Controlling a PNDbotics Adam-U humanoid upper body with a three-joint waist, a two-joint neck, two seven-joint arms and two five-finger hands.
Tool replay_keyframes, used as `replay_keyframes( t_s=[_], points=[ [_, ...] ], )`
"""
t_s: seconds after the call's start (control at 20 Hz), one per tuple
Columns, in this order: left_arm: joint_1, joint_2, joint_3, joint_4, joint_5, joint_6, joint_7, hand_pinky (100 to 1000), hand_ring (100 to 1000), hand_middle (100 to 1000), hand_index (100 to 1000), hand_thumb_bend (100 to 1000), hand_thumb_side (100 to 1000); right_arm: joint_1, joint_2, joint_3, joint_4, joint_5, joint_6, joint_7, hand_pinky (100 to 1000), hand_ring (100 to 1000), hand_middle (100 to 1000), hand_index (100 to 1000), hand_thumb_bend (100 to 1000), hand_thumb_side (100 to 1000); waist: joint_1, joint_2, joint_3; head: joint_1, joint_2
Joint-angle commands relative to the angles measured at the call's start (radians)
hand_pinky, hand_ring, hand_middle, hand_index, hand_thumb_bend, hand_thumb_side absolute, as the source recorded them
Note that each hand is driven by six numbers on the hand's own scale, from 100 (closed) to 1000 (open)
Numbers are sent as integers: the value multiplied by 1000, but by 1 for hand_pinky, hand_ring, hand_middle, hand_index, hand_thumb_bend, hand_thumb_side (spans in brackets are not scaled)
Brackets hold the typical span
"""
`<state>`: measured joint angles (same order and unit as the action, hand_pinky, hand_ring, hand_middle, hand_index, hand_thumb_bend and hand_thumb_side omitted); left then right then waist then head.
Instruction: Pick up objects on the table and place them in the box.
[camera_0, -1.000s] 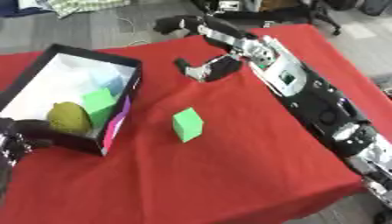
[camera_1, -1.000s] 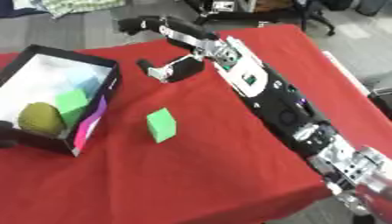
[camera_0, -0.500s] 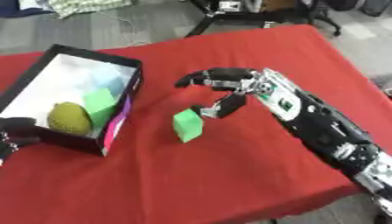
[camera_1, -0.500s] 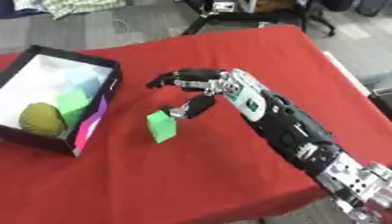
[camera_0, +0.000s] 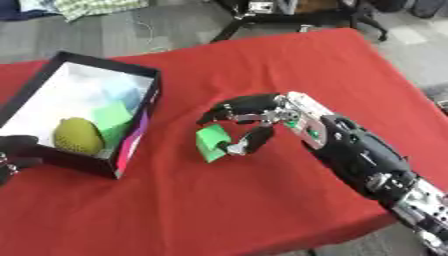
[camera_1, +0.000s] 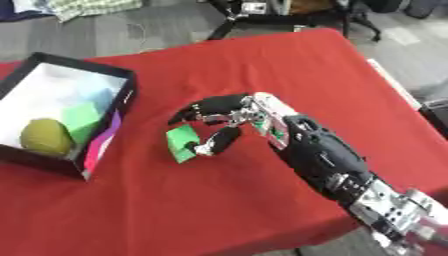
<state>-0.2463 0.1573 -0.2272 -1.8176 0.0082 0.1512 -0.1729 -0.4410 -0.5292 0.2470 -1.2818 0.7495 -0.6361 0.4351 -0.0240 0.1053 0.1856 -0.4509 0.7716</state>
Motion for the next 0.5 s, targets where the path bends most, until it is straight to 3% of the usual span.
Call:
replay_keyframes(
  t_s=[0.05, 0.1, 0.15, 0.2, 0.25, 0.5],
  points=[
    [-6, 10, 6, -13, -3, -1, -1, 748, 838, 677, 700, 100, 900, -11, -11, -11, 4, 33, 6, -64, 999, 813, 525, 968, 100, 233, 12, -13, -1, -3, -2],
    [-6, 10, 6, -13, -4, -1, 0, 748, 838, 677, 700, 100, 900, -12, -11, -15, 2, 37, 11, -89, 980, 767, 433, 942, 100, 222, 12, -13, -2, -3, -2],
    [-6, 9, 6, -13, -4, -1, 0, 748, 838, 677, 700, 100, 899, -10, -11, -18, -1, 36, 18, -119, 972, 747, 396, 930, 100, 217, 12, -13, -2, -3, -2],
    [-6, 9, 6, -13, -3, -2, 0, 748, 838, 677, 701, 100, 900, -9, -11, -21, -4, 30, 24, -146, 968, 730, 367, 923, 100, 280, 12, -13, -2, -2, -2],
    [-6, 9, 6, -14, -3, -2, -1, 748, 838, 677, 701, 100, 899, -8, -12, -22, -8, 21, 29, -167, 966, 722, 353, 918, 100, 207, 12, -13, -2, -2, -2],
    [-3, 10, 6, -12, -3, -1, -1, 748, 838, 678, 701, 100, 901, -22, -19, -53, -37, -87, 67, -208, 970, 697, 320, 901, 100, 198, 11, -14, -5, 1, -2]
  ],
)
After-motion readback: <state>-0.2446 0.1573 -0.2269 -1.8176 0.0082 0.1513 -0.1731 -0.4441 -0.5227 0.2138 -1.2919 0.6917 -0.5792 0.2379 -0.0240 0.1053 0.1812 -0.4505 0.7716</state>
